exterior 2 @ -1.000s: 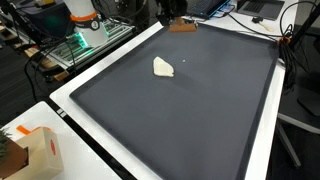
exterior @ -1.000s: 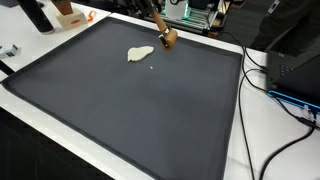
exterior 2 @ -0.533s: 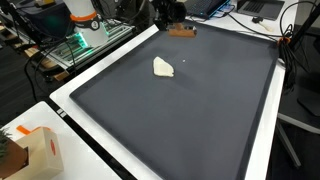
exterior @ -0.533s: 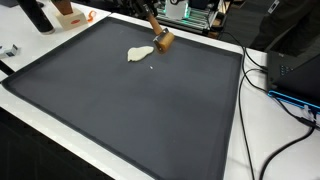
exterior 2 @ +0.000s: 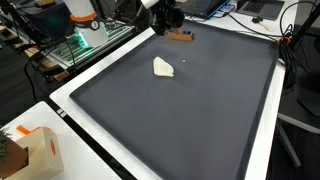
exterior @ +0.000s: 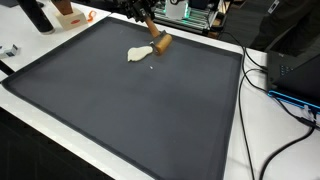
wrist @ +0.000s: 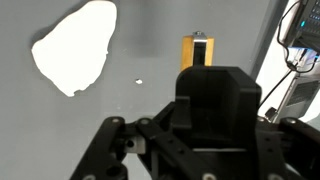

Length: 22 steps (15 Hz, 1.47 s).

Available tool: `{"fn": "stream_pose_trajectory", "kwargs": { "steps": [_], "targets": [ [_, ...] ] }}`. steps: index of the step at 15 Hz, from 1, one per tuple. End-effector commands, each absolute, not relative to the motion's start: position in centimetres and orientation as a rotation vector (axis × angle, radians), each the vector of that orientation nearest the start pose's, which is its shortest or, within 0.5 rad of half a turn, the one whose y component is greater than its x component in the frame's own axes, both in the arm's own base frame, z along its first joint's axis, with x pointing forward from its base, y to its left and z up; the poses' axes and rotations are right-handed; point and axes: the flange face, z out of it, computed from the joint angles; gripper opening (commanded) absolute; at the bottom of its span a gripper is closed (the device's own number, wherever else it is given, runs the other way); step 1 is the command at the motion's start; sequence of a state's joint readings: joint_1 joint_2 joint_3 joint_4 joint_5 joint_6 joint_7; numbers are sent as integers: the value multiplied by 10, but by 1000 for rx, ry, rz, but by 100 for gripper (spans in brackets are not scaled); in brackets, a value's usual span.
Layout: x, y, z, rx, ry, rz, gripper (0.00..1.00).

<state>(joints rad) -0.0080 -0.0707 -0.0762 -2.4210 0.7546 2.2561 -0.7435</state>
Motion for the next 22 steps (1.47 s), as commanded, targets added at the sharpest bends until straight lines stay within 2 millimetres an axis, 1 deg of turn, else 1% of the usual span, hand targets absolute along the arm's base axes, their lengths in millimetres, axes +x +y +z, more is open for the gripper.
{"fn": "stream_pose_trajectory", "kwargs": {
  "steps": [1, 6, 13, 17, 22],
  "targets": [
    [471, -28, 328, -2598, -136, -177, 21],
    [471, -34, 319, -2609, -105, -159, 21],
    [473, -39, 312, -2636, -20, -165, 21],
    [474, -41, 313, -2645, 39, -170, 21],
    [471, -43, 318, -2653, 76, -151, 21]
  ]
}}
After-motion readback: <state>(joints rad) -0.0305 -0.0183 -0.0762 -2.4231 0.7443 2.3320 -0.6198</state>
